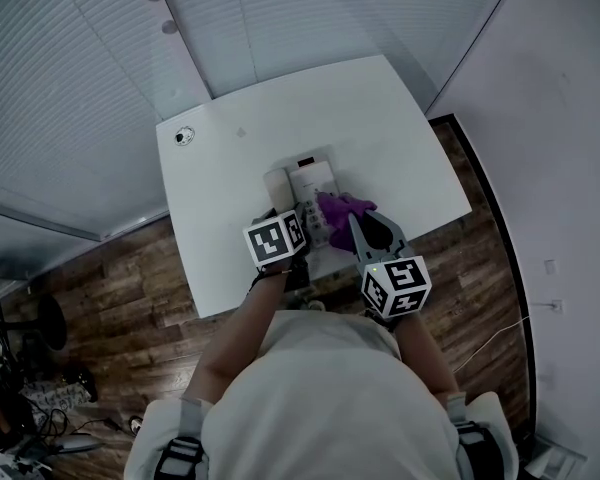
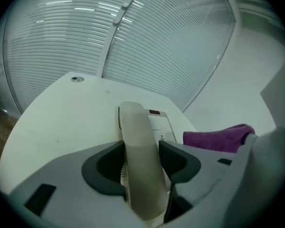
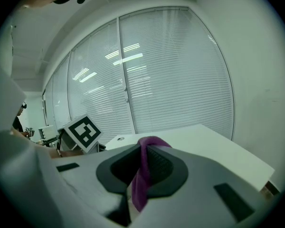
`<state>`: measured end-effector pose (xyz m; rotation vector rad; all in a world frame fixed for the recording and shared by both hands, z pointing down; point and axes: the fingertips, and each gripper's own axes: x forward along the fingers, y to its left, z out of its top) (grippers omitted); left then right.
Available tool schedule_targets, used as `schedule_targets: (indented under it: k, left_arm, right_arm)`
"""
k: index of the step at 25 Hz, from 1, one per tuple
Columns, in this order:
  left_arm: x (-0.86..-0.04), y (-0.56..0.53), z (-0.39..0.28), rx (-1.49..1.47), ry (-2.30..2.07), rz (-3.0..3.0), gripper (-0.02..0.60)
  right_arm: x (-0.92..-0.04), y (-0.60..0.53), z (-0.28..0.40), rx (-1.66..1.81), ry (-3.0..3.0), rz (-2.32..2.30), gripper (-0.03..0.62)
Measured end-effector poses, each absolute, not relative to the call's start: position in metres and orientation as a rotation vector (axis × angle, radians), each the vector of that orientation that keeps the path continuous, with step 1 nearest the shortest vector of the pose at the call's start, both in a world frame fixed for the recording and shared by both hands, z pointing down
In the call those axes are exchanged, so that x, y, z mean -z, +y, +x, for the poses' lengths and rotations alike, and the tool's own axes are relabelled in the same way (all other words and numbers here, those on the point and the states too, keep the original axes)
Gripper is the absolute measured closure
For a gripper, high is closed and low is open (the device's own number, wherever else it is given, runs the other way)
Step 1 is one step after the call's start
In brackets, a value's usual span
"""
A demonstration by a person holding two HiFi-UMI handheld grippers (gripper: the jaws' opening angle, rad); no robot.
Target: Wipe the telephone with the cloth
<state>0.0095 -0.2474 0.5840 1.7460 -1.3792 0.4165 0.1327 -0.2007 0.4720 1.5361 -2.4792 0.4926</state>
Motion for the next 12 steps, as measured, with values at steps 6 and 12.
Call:
schedule_targets:
  k: [6,12]
  left_arm:
    - [-0.575,-0.24,0.012,-0.292,-1.284,1.758,0.35]
    - [-0.557,-0.237,0.011,-0.133,-1.191,1.78,0.351]
  right_arm:
    - [-0.469,-0.198,0.131,-0.482,-2.495,1.532,0.551]
    - [-0.467,-0.199,0.132,-0.474,-2.5,1.535,0.551]
